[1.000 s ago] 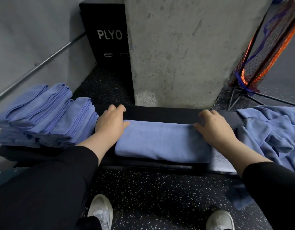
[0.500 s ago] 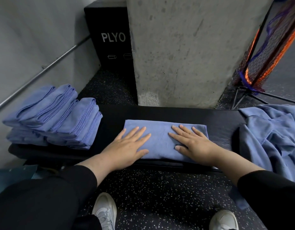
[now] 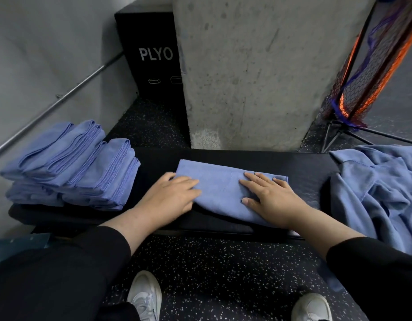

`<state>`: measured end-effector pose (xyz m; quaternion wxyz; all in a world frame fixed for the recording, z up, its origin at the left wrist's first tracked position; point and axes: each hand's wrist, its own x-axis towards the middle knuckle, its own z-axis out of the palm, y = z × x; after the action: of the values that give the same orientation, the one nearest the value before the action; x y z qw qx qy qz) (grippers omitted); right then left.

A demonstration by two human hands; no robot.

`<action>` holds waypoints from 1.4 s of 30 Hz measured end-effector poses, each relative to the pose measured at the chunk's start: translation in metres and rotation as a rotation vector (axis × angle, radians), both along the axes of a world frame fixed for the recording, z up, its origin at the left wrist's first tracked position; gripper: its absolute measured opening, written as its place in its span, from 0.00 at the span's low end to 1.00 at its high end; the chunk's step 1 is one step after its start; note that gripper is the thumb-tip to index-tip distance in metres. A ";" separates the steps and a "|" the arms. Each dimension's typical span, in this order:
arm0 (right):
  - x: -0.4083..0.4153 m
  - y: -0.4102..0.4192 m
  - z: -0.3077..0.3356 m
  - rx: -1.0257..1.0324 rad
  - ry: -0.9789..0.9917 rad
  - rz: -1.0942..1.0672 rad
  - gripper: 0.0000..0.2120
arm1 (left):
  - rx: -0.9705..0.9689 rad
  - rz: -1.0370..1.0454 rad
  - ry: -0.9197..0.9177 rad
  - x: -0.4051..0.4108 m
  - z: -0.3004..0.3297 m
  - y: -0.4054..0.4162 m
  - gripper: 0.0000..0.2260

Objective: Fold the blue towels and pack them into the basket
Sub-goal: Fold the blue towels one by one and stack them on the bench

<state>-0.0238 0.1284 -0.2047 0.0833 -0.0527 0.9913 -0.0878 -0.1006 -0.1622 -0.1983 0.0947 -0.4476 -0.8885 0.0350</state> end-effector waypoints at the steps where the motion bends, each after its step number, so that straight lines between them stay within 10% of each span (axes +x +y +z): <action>1: 0.000 -0.001 0.002 0.015 0.038 -0.022 0.27 | -0.015 0.073 0.032 -0.006 0.003 0.002 0.09; 5: -0.002 -0.006 0.011 0.086 0.112 -0.103 0.19 | -0.094 0.489 0.000 -0.015 0.023 0.016 0.13; 30: 0.026 -0.010 0.003 -0.235 0.085 0.144 0.14 | -0.135 0.397 -0.633 -0.028 0.021 0.033 0.33; 42: 0.033 -0.010 0.001 -0.156 0.128 0.306 0.22 | 0.076 0.340 -0.255 -0.036 0.003 0.043 0.23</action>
<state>0.0088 0.1187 -0.2039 0.0283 -0.2149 0.9651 -0.1472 -0.1369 -0.1190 -0.1949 -0.0089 -0.2883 -0.9567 -0.0398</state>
